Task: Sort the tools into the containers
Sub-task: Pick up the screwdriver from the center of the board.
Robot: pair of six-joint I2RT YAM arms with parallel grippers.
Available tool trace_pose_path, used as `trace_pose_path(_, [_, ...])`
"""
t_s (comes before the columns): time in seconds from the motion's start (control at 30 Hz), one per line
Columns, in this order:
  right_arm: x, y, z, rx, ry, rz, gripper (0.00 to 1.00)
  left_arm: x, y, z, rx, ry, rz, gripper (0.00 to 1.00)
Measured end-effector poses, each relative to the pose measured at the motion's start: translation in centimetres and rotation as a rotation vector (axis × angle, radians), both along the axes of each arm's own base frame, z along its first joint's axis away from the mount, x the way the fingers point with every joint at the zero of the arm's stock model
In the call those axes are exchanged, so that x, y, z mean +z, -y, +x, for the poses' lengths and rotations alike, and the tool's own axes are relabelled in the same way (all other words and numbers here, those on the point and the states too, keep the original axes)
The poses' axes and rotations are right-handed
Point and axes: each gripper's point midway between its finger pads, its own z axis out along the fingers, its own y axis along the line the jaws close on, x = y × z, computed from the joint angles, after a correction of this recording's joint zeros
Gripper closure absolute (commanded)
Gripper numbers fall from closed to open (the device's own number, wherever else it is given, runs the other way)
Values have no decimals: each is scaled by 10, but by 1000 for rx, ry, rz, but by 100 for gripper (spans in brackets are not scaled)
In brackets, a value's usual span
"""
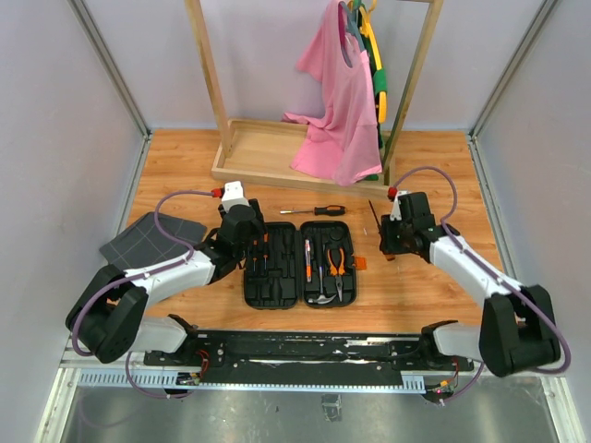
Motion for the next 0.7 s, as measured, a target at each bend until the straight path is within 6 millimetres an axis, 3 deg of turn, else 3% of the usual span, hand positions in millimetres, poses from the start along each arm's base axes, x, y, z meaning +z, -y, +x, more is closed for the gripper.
trace_pose_path(0.2, [26,-14,-10,-29,142,153,99,0,1,0,-5,-2,-3,44])
trace_pose_path(0.33, [32,-28,-19,-43,209,260,99,0,3,0,-13,-3,-7,43])
trace_pose_path(0.47, [38,-55,-31,6,254,329,99,1,4,-1,-17,-2,-12,43])
trace_pose_path(0.63, [60,-94,-36,94,342,389,99,2,5,0,-21,-1,-16,43])
trace_pose_path(0.7, [65,-116,-42,157,360,411,99,1,5,-1,-21,-1,-16,43])
